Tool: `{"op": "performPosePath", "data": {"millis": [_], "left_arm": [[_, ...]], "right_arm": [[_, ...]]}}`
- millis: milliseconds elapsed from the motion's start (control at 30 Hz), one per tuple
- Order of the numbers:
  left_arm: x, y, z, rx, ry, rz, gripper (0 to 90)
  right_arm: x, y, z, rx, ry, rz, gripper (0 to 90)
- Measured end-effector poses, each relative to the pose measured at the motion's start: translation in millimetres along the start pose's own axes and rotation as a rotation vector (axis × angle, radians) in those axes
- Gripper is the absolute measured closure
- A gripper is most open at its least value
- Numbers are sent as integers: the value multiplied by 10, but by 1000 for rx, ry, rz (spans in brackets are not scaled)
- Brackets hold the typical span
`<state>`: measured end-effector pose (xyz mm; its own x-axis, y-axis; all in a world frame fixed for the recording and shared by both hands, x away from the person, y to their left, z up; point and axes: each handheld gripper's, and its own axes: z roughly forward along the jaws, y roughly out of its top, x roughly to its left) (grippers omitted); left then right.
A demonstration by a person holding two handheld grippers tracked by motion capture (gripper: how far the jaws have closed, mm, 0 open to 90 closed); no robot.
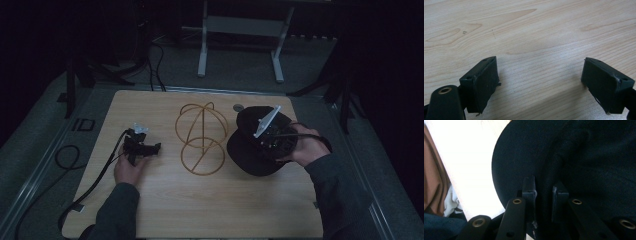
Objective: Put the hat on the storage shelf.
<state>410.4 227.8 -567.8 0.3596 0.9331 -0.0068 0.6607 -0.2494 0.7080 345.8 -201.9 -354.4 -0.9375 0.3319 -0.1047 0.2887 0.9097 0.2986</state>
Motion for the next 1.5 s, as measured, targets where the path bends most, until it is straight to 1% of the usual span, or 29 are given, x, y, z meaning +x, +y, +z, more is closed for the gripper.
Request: {"op": "performPosePath", "data": {"millis": [433,667,767,867,1033,1167,1300,1500], "left_arm": [[-1,0,2,-2,0,-2,137],[0,0,1,-1,1,0,137],[-1,0,1,-1,1,-1,137],[1,1,1,-1,1,1,137],[0,1,1,-1,0,0,137],[0,1,2,-2,0,0,137],[0,0,2,-2,1,0,137],[-1,0,2,-2,0,-1,137]], "right_arm": [[4,20,-166,-13,-12,-37,777],[24,39,-233,-31,5,-67,776],[24,47,-257,-30,11,-69,776],[27,48,-287,-30,17,-81,776],[40,46,-355,-42,16,-95,773],[41,53,-398,-44,14,-109,773],[50,61,-431,-30,23,-127,770],[67,89,-474,-28,26,-144,765]]}}
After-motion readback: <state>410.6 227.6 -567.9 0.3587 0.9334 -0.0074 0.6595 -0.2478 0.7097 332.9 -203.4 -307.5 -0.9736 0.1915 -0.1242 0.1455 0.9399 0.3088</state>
